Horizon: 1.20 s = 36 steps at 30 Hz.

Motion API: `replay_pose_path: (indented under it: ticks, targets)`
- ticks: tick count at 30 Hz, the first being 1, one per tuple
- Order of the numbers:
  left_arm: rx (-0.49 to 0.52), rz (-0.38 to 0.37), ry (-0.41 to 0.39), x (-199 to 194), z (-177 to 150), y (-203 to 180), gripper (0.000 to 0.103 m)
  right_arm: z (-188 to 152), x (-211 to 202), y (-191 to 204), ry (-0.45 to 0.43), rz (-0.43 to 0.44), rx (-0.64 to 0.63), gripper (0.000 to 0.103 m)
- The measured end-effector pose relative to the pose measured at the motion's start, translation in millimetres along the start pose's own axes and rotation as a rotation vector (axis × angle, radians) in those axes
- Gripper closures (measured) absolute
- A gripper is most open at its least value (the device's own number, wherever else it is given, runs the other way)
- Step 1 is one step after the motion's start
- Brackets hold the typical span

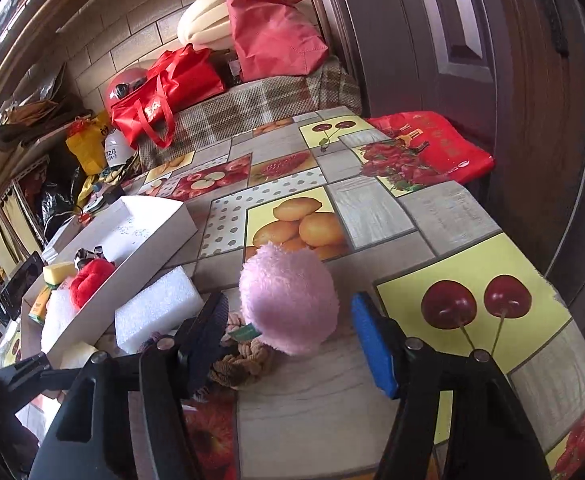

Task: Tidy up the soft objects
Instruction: 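Grasp the white knit sock with the left gripper while the right gripper grasps the pink fluffy ball, then carry the white sock and pink fluffy ball over the white box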

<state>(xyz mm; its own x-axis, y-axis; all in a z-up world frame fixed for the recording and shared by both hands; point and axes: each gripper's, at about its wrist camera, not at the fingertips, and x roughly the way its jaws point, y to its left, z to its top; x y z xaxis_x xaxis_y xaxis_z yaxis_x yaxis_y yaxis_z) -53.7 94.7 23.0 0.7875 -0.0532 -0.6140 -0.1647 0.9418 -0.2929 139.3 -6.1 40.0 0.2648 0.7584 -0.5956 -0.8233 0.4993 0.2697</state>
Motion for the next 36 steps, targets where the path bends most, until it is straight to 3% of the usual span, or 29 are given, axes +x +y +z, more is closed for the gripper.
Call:
replay_pose_path:
  ticks: [5, 8, 16, 21, 27, 36]
  targets:
    - [0.025, 0.129, 0.071, 25, 5, -19, 0.007, 12, 43, -3, 0.108, 0.041, 0.076, 0.038]
    - [0.069, 0.205, 0.138, 41, 3, -26, 0.031, 13, 47, -5, 0.117, 0.058, 0.088, 0.049]
    - [0.093, 0.155, 0.106, 35, 2, -29, 0.042, 1, 0, -23, -0.034, 0.026, 0.140, 0.050]
    - [0.122, 0.142, -0.011, 13, 2, -38, 0.042, -12, -43, -7, -0.201, -0.004, 0.070, 0.050]
    - [0.149, 0.179, -0.148, -11, 0, -45, 0.042, -28, -84, 19, -0.381, -0.015, 0.019, 0.050]
    - [0.232, 0.254, -0.280, -36, -7, -46, 0.042, -36, -95, 53, -0.468, -0.038, -0.079, 0.050]
